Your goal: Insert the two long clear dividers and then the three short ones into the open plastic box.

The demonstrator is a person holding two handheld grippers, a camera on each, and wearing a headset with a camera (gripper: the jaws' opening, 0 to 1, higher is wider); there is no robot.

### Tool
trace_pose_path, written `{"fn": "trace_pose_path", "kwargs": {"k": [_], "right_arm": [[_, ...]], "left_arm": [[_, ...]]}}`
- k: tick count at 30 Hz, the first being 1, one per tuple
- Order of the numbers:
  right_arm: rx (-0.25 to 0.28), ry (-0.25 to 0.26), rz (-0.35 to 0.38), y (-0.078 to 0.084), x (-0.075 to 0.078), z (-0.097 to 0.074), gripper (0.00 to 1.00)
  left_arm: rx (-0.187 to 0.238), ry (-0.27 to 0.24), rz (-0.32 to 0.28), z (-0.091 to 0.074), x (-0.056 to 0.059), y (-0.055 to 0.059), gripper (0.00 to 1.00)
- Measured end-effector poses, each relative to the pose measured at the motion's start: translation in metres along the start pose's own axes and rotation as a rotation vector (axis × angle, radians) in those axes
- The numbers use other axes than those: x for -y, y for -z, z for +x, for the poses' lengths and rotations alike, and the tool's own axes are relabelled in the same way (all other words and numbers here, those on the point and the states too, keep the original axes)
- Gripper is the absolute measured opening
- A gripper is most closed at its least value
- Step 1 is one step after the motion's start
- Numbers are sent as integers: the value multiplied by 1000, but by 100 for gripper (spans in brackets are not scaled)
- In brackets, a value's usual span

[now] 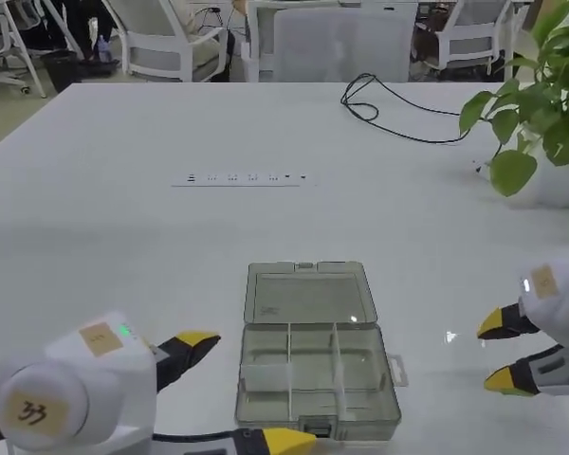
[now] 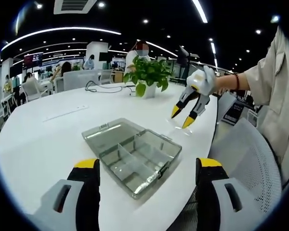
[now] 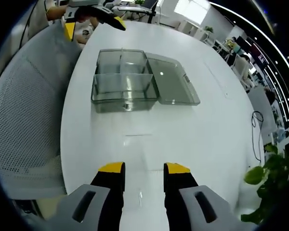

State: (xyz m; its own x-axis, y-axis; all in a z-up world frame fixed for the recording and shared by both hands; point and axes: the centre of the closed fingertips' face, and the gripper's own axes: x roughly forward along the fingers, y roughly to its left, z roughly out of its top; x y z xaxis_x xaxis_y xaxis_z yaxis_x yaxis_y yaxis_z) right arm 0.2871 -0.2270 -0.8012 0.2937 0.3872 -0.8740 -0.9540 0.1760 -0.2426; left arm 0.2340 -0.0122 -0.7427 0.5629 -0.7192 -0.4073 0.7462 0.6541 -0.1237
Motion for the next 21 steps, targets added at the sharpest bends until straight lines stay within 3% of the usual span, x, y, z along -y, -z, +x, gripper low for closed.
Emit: {"fn": "trace_pose_path", "kwargs": {"k": [9, 21], "right_arm": [[89, 57, -37, -41, 3, -9, 32], [192, 70, -85, -90, -9, -10, 32]], "left_arm": [[29, -43, -41, -2, -8, -4, 68], [89, -33, -142, -1, -6, -10, 54]]}}
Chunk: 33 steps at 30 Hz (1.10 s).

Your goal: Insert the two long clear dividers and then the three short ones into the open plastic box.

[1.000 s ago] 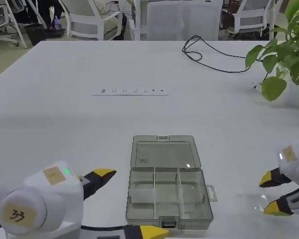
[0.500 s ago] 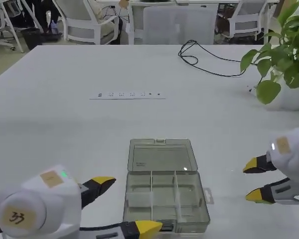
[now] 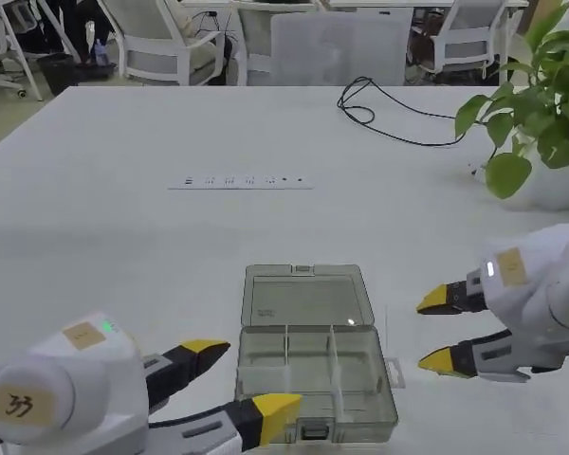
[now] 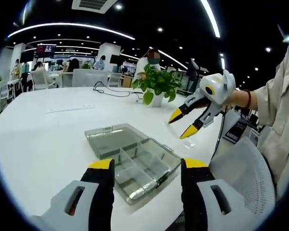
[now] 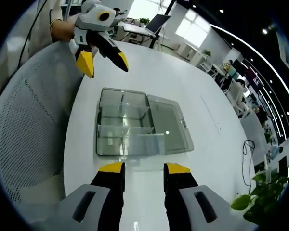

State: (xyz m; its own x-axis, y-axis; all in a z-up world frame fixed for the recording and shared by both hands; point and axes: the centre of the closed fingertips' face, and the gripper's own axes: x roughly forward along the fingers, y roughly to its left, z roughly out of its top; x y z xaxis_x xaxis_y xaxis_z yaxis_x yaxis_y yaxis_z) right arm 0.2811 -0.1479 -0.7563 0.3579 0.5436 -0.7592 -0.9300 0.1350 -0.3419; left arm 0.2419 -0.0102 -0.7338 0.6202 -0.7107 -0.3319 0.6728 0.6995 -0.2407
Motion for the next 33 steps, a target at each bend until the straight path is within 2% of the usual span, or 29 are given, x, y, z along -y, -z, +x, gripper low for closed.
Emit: {"fn": "trace_pose_path", "kwargs": {"k": [7, 10, 15, 18, 22, 24, 28, 33], "right_arm": [[67, 2, -14, -28, -6, 5, 32], [93, -1, -29, -38, -10, 9, 32], [120, -9, -33, -51, -15, 12, 32], [133, -20, -44, -58, -19, 15, 32], [152, -26, -45, -66, -22, 17, 32], [164, -24, -45, -71, -23, 17, 32], [182, -25, -52, -79, -25, 17, 32], [203, -27, -64, -89, -30, 17, 32]], "left_arm": [[13, 10, -46, 2, 2, 0, 46], [31, 27, -90, 3, 6, -2, 43], [43, 46, -124, 5, 11, -3, 35], [84, 73, -184, 8, 17, -10, 34], [90, 92, -206, 10, 20, -12, 29], [115, 113, -261, 11, 23, -17, 27], [116, 116, -270, 12, 24, -17, 21], [123, 132, -315, 13, 27, -18, 15]]}}
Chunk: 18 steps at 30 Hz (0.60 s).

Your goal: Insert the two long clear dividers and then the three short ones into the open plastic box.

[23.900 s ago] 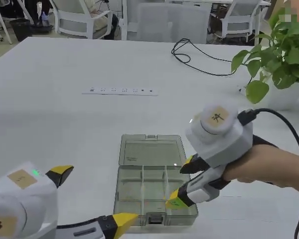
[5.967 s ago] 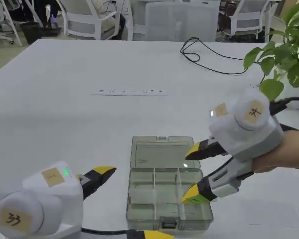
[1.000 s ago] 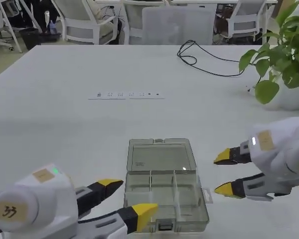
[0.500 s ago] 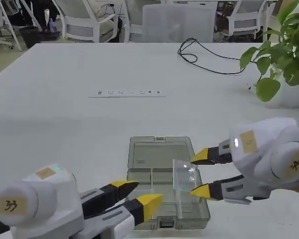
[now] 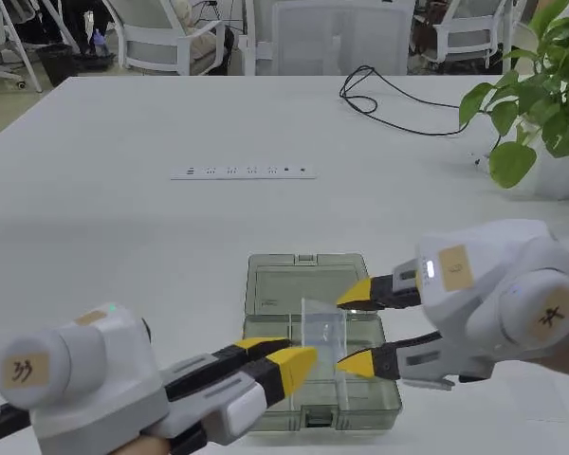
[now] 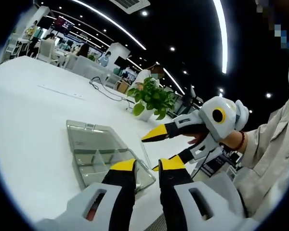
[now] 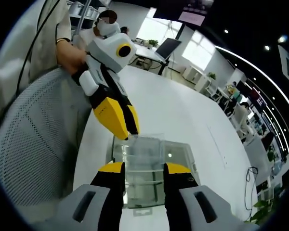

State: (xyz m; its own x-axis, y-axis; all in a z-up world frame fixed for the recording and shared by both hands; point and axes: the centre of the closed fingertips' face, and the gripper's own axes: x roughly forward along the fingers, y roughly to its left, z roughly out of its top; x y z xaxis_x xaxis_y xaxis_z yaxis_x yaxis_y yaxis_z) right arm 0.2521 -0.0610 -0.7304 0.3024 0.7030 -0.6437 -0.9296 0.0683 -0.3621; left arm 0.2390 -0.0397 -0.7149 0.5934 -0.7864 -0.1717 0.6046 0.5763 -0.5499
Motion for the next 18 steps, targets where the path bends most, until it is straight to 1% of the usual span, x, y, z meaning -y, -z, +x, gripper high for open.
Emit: {"fn": "trace_pose_path", "kwargs": {"k": [5, 7, 9, 13, 17, 18], "right_arm": [[21, -8, -14, -9, -3, 2, 32], [23, -8, -19, -11, -3, 2, 32], [26, -3, -22, -12, -2, 2, 32], [24, -2, -31, -12, -2, 3, 32], [19, 1, -37, -13, -3, 4, 32], [18, 3, -39, -13, -3, 4, 32]], "left_arm": [[-7, 3, -19, 1, 1, 2, 8], [-9, 6, -26, 1, 1, 2, 3], [-13, 4, -31, 1, 1, 2, 1], [-22, 6, -64, 0, 0, 4, 0], [-24, 1, -68, 0, -1, 5, 0], [-23, -5, -85, 0, -2, 5, 0]]}}
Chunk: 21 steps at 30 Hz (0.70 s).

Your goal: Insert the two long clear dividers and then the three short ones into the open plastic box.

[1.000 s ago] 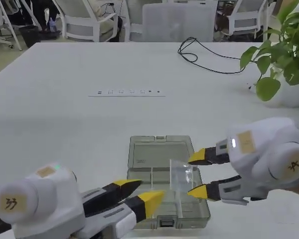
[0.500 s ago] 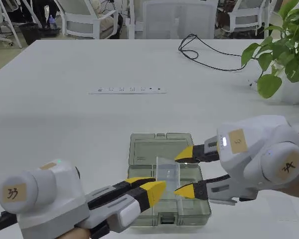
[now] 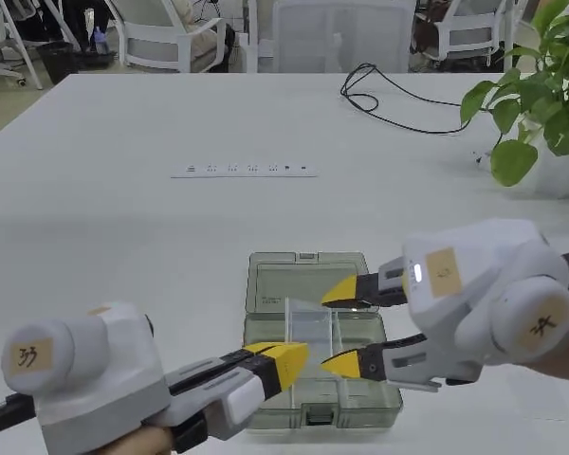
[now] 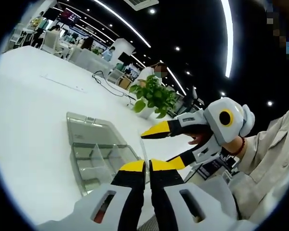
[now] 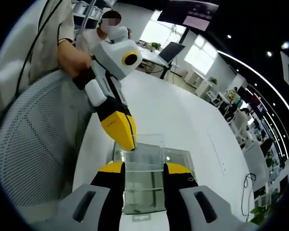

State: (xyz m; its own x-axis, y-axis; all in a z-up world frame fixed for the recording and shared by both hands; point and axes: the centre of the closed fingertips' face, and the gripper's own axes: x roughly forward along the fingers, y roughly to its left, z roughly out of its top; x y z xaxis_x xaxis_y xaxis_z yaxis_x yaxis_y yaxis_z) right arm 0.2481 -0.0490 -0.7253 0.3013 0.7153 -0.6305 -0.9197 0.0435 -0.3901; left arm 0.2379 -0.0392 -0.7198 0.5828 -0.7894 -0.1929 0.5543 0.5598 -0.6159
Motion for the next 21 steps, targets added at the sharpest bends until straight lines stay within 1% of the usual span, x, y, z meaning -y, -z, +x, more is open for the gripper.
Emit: {"fn": "trace_pose_path", "kwargs": {"k": [2, 3, 4, 10, 15, 18, 19, 20, 21], "right_arm": [[-5, 5, -8, 0, 1, 1, 32], [-7, 7, -12, 0, 1, 1, 32], [-8, 8, -13, 0, 1, 1, 32], [-24, 28, -21, 1, 3, 1, 32], [-21, 43, -18, 0, 5, -1, 33], [-1, 53, -17, -1, 7, -2, 33], [6, 54, -12, -2, 8, -3, 33], [23, 57, 18, -4, 10, -3, 33], [26, 57, 32, -4, 10, -3, 33]], "left_arm": [[0, -8, -60, 0, -1, 0, 0], [1, -13, -74, 0, -3, 0, 0], [-1, -18, -104, 0, -3, 0, 0], [-15, -44, -152, 1, -4, -1, 0], [-25, -48, -141, 2, -2, -3, 0], [-22, -51, -137, 1, -1, -6, 0], [-15, -57, -127, 1, -1, -7, 0], [-14, -71, -99, 1, -3, -8, 0], [-43, -90, -36, -1, -6, -5, 0]]}}
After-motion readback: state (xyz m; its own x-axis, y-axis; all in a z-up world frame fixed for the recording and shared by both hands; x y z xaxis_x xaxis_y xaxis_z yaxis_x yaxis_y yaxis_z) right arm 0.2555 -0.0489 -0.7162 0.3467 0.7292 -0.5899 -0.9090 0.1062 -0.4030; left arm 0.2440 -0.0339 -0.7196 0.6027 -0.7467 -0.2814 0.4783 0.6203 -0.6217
